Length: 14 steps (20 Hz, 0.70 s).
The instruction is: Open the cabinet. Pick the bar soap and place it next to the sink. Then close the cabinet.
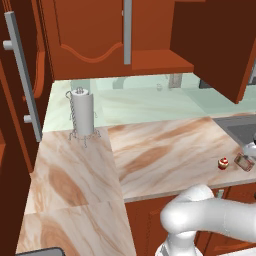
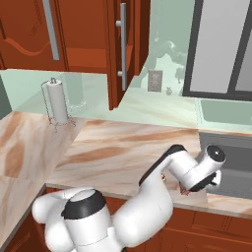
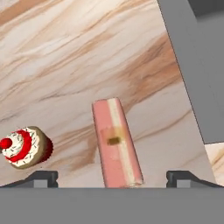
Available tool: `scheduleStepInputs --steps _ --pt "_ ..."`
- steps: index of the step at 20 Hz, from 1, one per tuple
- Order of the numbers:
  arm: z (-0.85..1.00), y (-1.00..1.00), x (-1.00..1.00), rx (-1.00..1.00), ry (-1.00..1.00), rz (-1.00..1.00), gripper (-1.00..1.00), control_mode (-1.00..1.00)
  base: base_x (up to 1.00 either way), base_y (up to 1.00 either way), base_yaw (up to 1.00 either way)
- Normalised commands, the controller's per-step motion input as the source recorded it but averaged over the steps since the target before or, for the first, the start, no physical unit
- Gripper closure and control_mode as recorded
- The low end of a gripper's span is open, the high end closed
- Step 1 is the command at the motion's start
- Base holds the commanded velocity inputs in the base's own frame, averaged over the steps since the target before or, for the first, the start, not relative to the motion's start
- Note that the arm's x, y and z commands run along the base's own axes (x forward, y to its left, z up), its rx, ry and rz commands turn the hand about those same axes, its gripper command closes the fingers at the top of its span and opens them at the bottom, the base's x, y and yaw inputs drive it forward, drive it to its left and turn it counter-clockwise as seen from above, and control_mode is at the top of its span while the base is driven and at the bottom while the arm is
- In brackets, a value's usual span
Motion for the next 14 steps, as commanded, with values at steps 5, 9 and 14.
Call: scheduleStepInputs --steps 5,9,14 --pt "0.53 0.03 -0.66 0.12 -0.25 0.0 -1.0 -1.0 0.0 0.0 0.0" --pt "0.6 0.25 -0.27 0.06 -0.2 0.0 -1.0 -1.0 0.0 0.0 0.0" --pt "0.49 0.37 -0.01 0.05 -0.25 0.0 -1.0 -1.0 0.0 0.0 0.0"
